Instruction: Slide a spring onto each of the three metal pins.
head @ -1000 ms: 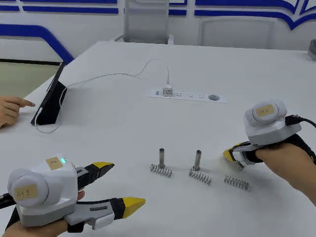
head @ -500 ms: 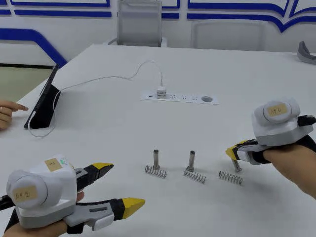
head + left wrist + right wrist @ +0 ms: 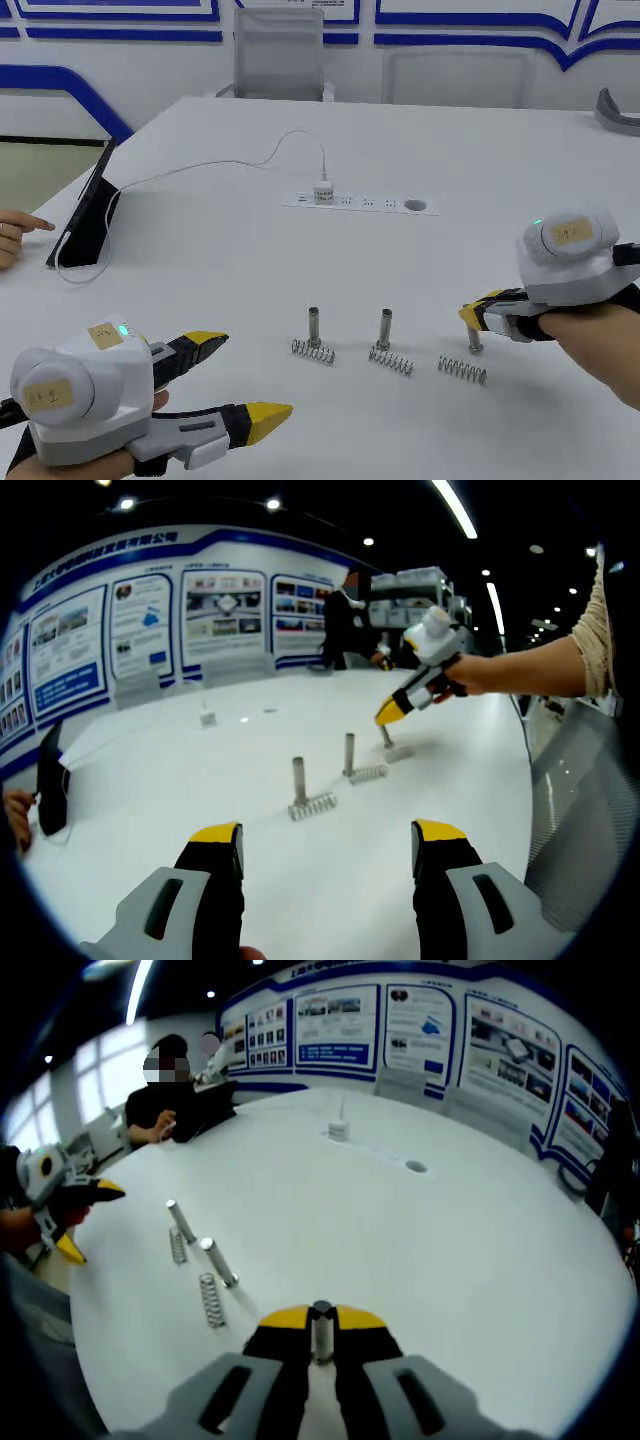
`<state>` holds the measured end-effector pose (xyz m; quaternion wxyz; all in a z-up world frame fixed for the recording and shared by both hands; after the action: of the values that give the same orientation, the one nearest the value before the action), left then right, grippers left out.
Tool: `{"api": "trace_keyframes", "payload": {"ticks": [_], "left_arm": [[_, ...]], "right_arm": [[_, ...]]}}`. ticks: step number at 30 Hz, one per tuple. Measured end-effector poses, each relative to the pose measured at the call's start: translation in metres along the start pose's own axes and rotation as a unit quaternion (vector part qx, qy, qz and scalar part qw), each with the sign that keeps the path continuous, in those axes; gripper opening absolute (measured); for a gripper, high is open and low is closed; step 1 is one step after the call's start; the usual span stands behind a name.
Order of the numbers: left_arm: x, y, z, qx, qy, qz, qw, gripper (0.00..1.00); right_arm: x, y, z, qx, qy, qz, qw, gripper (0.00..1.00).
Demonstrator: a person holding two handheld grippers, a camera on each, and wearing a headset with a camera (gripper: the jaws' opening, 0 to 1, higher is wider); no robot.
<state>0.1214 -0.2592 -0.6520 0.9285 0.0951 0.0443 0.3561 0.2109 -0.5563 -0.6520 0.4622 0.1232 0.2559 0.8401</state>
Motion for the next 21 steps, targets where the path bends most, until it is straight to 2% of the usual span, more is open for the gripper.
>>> {"api": "trace_keyframes", "payload": {"ticks": [21], "left_arm": [[-0.005, -0.002, 0.002, 0.003, -0.006, -0.005, 1.0, 0.69]], "right_arm": [[0.006, 0.012, -0.006, -0.008, -0.014, 0.006, 0.9999, 0.09]]}}
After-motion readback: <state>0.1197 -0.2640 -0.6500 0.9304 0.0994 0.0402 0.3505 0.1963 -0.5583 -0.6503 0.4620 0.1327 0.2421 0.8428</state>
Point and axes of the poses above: the centre of the closed fingertips' face, and the gripper's own axes: y roughly backward along the fingers, x roughly to its left, z roughly out of its top, the point moved 6 cm from there along y, roughly backward along the fingers, and after that the axes turned 8 degrees about -x, right-handed, at the moved point
